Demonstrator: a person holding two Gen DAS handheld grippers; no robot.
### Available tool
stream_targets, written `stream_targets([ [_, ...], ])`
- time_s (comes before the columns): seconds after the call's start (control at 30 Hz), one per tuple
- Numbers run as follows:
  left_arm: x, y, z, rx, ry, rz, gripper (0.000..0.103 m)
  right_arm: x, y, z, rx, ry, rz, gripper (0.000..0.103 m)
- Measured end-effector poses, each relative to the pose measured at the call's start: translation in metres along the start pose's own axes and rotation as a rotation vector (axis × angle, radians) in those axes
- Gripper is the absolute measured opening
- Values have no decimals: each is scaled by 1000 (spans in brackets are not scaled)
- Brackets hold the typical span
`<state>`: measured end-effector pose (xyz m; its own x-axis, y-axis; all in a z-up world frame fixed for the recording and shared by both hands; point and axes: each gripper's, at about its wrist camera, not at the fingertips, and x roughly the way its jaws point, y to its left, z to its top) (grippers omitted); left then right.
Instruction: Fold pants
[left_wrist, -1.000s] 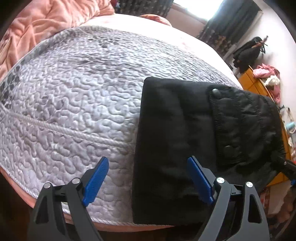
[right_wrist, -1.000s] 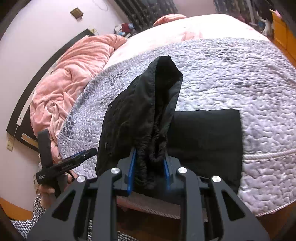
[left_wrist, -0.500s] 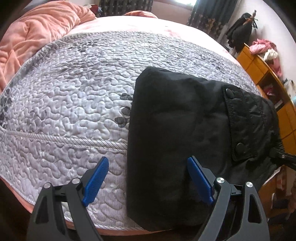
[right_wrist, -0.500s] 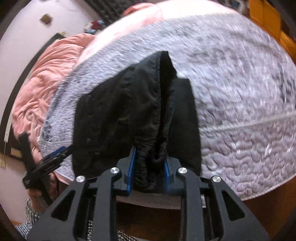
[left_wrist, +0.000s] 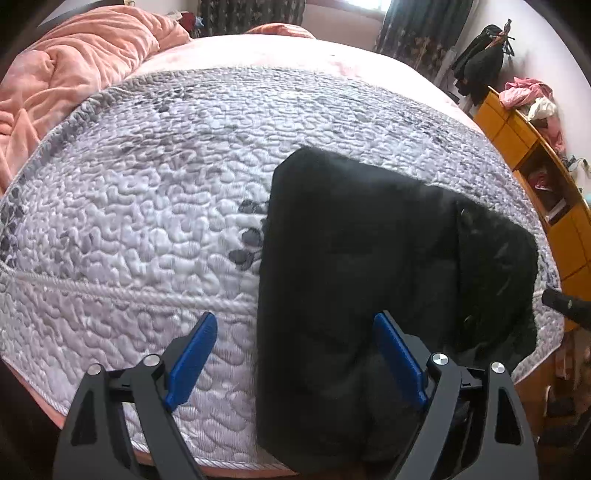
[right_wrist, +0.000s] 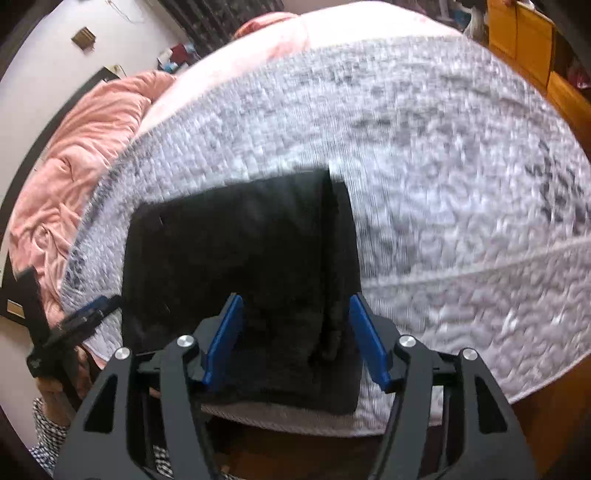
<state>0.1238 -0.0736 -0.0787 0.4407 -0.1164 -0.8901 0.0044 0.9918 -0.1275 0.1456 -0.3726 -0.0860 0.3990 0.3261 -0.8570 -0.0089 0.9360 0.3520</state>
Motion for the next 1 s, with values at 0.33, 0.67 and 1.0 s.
stream_targets([
  [0.33, 17, -15, 19, 24, 7, 29, 87, 44, -10, 57, 44, 52, 76, 12],
  [0.67, 25, -24, 21, 26, 3, 26, 87, 67, -17, 68, 89, 93, 30, 6],
  [1.0, 3, -32, 13, 58, -29, 4, 87, 29, -22, 32, 54, 35, 39, 55],
])
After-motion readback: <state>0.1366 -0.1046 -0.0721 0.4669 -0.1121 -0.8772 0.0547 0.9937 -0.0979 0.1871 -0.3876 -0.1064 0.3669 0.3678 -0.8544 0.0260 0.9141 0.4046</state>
